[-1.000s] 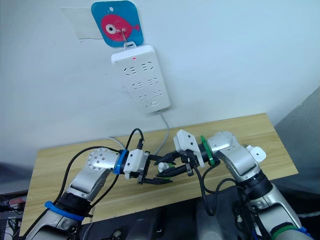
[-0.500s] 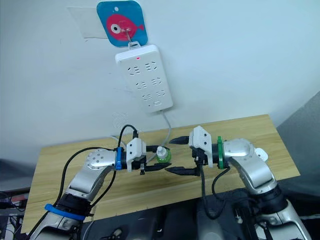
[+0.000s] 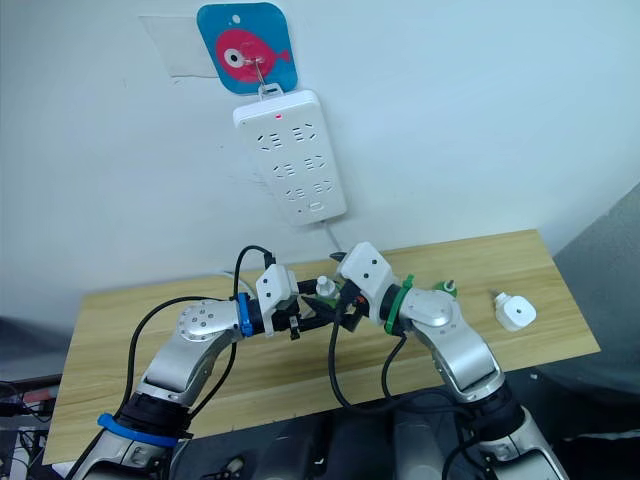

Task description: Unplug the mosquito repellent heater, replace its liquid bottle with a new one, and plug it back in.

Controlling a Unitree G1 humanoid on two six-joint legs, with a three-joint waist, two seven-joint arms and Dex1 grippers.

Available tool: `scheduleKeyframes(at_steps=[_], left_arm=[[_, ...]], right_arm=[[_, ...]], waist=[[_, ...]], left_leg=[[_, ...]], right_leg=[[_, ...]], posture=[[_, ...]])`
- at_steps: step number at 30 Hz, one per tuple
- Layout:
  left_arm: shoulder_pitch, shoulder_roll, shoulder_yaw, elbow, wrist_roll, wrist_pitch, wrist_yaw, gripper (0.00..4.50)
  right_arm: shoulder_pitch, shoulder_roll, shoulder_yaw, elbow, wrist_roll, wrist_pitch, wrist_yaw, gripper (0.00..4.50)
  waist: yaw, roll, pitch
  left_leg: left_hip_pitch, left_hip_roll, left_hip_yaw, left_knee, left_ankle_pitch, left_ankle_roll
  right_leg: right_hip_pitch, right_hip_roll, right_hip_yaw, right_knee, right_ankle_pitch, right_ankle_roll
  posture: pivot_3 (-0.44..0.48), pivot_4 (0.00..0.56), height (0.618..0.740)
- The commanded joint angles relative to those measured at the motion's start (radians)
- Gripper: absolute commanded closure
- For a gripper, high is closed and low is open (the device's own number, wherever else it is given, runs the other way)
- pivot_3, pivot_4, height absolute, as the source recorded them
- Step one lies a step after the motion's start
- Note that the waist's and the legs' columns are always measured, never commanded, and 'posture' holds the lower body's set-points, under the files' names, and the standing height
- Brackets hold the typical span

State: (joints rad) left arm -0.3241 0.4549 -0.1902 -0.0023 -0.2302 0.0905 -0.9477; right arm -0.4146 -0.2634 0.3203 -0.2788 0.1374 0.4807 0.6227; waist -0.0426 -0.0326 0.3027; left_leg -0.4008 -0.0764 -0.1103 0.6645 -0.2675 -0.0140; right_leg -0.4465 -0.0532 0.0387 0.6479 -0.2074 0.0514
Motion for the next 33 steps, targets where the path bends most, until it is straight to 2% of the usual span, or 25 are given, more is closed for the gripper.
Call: scheduleKeyframes(at_steps=[1,13,19,23,28,33], left_arm=[[0.001,-0.004,-0.002,-0.044,-0.004,-0.002,-0.001,2.27],[0.022,0.016,0.010,-0.050,-0.013,0.000,-0.008,2.27],[0.030,0.023,0.003,-0.057,-0.008,-0.010,-0.022,2.27],[0.035,0.021,0.002,-0.070,-0.008,-0.008,-0.025,2.27],[0.029,0.017,0.001,-0.074,-0.007,-0.003,-0.025,2.27],[0.036,0.023,0.004,-0.076,-0.005,-0.001,-0.025,2.27]], right_arm=[[0.006,-0.036,-0.055,-0.040,0.019,-0.032,0.016,0.02],[0.082,-0.173,-0.151,-0.126,0.117,-0.011,0.097,0.02],[0.101,-0.211,-0.127,-0.197,0.207,0.031,0.176,0.02],[0.058,-0.159,-0.072,-0.198,0.208,0.056,0.150,0.02],[0.003,-0.095,0.020,-0.095,0.099,-0.016,0.107,0.02],[-0.032,-0.068,-0.008,-0.014,0.068,-0.045,0.073,0.02]], waist=[[0.000,0.000,0.000],[-0.008,0.000,-0.003],[-0.011,0.000,-0.011],[-0.012,0.000,-0.026],[-0.011,0.001,-0.034],[-0.004,0.000,-0.035]], left_leg=[[0.000,0.000,0.000,0.000,0.000,0.000],[0.000,0.000,0.001,0.000,0.000,0.000],[0.000,0.000,0.001,0.000,0.000,0.000],[0.000,0.000,0.002,0.000,0.000,0.000],[0.001,0.000,0.002,0.000,0.000,0.000],[0.001,-0.001,0.002,0.001,0.000,0.000]], right_leg=[[0.000,0.000,0.000,0.000,0.000,0.000],[0.000,0.000,0.001,0.000,0.000,0.000],[0.000,0.000,0.001,0.000,0.000,0.000],[0.000,0.000,0.001,-0.001,0.000,0.000],[0.001,0.000,0.001,0.000,0.000,0.000],[0.001,0.000,0.001,-0.001,0.000,0.000]], posture=[[-0.088,0.257,0.740],[-0.097,0.232,0.740],[-0.089,0.214,0.740],[-0.082,0.202,0.740],[-0.071,0.206,0.740],[-0.065,0.209,0.740]])
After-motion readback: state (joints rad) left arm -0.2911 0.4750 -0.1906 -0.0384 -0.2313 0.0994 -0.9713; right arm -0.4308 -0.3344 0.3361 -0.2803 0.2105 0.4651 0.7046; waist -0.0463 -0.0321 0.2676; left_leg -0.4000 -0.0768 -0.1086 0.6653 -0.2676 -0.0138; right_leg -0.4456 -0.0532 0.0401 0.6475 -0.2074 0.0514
